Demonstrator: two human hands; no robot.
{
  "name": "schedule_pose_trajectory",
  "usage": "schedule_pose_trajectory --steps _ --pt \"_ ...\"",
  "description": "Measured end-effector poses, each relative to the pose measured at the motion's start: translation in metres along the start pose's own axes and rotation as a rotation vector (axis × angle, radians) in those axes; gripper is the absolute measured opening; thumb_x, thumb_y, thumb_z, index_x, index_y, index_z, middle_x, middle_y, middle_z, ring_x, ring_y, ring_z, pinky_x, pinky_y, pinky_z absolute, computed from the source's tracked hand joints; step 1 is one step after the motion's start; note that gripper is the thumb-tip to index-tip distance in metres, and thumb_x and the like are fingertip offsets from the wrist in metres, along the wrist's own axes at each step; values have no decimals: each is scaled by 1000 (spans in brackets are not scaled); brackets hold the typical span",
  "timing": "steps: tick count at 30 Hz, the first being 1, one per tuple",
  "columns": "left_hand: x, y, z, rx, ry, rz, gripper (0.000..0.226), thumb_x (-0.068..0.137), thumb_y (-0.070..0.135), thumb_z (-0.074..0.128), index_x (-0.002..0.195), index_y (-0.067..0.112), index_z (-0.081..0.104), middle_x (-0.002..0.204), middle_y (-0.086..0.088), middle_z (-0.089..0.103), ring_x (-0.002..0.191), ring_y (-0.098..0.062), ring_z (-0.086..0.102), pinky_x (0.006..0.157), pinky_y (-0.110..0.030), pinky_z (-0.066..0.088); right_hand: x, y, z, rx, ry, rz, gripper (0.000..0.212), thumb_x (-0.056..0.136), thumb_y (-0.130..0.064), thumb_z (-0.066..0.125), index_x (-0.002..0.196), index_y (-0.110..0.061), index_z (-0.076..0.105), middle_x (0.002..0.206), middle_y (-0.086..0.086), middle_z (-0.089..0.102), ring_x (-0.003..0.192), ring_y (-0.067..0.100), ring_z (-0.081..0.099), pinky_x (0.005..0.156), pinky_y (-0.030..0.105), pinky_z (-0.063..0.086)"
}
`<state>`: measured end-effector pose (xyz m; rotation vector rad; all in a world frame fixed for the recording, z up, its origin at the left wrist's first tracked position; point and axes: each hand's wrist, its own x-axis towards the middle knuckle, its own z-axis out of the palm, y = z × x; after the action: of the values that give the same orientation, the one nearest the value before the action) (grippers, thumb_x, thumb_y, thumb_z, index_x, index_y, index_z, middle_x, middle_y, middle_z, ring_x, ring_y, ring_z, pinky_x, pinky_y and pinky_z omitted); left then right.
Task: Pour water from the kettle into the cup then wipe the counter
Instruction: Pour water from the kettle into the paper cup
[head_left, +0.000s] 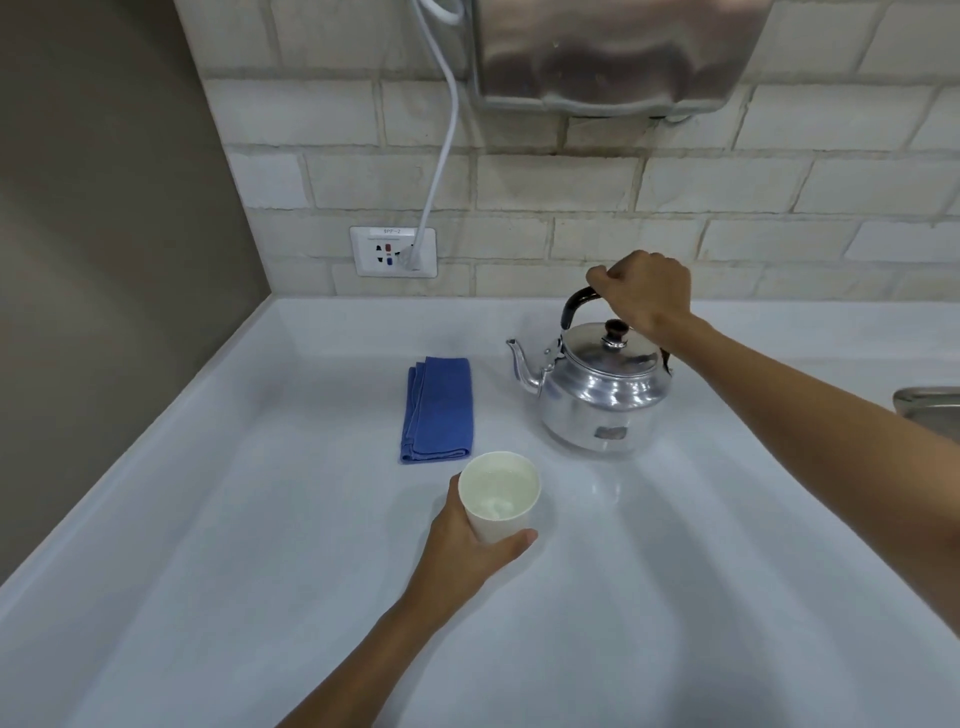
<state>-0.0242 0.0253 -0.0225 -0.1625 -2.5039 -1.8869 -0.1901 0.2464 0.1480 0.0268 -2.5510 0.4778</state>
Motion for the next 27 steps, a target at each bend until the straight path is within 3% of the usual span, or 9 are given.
schedule_pose_trajectory --steps 4,23,27 --pt "-1 -1 0 1 1 -3 67 58 40 84 108 49 39 111 22 53 101 13 49 76 -1 42 18 10 18 16 1 74 48 79 -30 48 38 -12 29 38 2 29 40 21 28 47 27 25" --pt "-1 -1 0 -17 -2 10 70 58 37 84 112 44 41 117 17 54 108 1 52 80 -3 43 28 18 46 -53 -12 56 48 80 -27 45 39 -12 25 38 1 22 39 18 20 45 24 18" --pt "0 2 -1 -32 -29 11 78 50 45 85 113 46 39 119 20 53 111 1 50 84 -5 42 22 16 42 -88 -11 4 52 89 -29 39 41 -13 30 39 2 31 45 25 35 45 24 21"
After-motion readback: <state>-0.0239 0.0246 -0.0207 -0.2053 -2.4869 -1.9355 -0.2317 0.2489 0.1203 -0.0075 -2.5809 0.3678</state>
